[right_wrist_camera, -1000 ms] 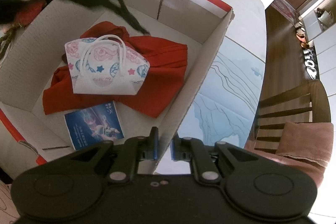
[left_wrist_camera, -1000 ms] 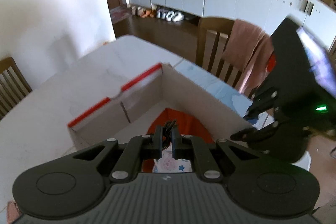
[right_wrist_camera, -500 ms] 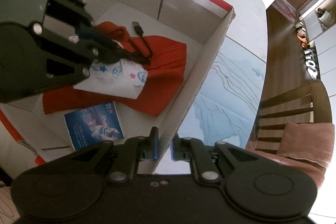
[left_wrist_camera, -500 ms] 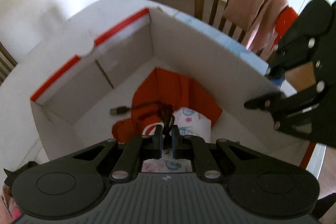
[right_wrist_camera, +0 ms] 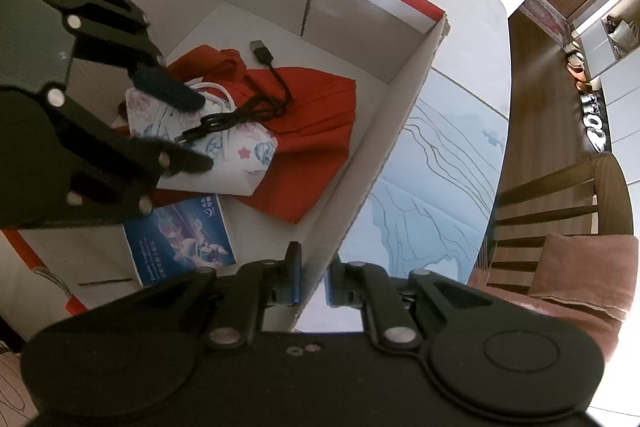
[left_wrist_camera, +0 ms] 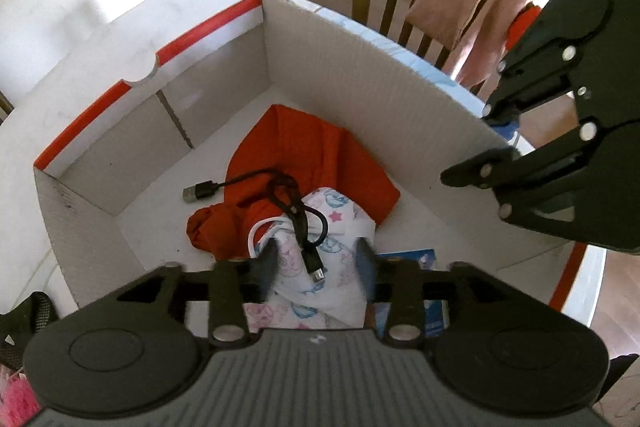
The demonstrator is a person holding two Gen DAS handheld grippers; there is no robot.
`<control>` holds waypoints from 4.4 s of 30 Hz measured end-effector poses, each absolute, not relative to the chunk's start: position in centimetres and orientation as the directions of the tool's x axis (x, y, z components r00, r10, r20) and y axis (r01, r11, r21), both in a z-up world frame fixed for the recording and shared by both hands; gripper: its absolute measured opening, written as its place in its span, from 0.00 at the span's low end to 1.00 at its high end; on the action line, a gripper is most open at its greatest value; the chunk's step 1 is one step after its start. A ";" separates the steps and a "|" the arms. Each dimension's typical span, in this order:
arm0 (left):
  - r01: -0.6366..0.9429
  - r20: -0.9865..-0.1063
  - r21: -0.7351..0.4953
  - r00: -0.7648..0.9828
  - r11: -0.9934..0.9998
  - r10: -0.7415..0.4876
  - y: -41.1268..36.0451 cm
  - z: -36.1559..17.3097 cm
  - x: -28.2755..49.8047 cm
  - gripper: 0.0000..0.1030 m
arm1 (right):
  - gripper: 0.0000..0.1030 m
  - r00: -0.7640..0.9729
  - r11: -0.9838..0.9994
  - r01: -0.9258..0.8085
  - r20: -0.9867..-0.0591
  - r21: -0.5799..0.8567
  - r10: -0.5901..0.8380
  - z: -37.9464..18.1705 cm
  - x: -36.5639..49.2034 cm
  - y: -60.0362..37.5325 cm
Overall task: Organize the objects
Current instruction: 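Carry the black cable with the left gripper into the box and release, then move the left gripper back toward the brown braided cord on the table, then close the left gripper on the brown braided cord and lift it, then carry the braided cord with the left gripper into the box and release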
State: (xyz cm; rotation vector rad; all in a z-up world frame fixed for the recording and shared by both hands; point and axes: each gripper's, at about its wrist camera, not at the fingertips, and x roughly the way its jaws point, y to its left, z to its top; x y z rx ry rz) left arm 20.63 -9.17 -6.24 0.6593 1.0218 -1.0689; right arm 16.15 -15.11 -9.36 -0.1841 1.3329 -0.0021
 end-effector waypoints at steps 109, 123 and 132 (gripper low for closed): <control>0.656 -0.804 -0.161 0.346 0.737 -0.483 12.3 2.7 22.6 0.07 | 0.10 0.227 0.982 -0.110 -0.966 -0.151 -0.123 -9.4 16.1 -14.9; 0.861 -0.773 -0.132 0.220 0.491 -0.595 1.5 4.1 19.1 0.07 | 0.10 0.230 0.982 -0.112 -0.965 -0.154 -0.126 -9.4 16.0 -14.9; 0.907 -0.796 -0.131 0.144 0.399 -0.588 -3.2 1.5 17.6 0.07 | 0.10 0.233 0.981 -0.111 -0.964 -0.157 -0.128 -9.4 16.0 -14.8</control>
